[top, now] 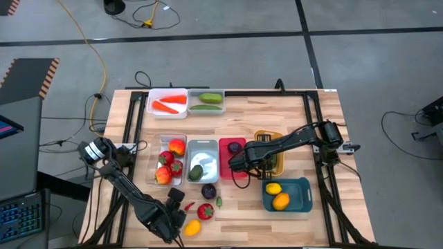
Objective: Sort produce into baskets
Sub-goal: Put the red chili pepper into the yellow bin
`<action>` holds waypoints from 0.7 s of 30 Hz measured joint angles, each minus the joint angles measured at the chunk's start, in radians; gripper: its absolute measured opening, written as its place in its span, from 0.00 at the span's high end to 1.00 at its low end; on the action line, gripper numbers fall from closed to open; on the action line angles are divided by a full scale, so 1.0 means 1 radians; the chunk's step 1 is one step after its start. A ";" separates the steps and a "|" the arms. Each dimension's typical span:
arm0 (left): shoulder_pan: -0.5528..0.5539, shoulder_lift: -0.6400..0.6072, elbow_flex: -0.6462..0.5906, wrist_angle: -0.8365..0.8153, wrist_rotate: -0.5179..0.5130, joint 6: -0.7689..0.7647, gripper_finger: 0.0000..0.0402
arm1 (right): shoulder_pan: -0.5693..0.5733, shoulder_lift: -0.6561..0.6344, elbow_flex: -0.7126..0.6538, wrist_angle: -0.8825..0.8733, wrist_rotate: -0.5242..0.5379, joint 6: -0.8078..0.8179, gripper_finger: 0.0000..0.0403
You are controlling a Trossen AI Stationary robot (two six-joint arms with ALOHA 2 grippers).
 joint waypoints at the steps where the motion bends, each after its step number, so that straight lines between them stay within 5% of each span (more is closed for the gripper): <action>1: 0.000 0.000 0.005 -0.019 -0.015 -0.003 0.66 | 0.000 0.000 0.000 0.000 0.000 0.000 0.52; 21: -0.003 -0.001 0.006 -0.108 -0.018 0.007 0.66 | 0.000 0.000 0.000 0.002 0.000 0.000 0.52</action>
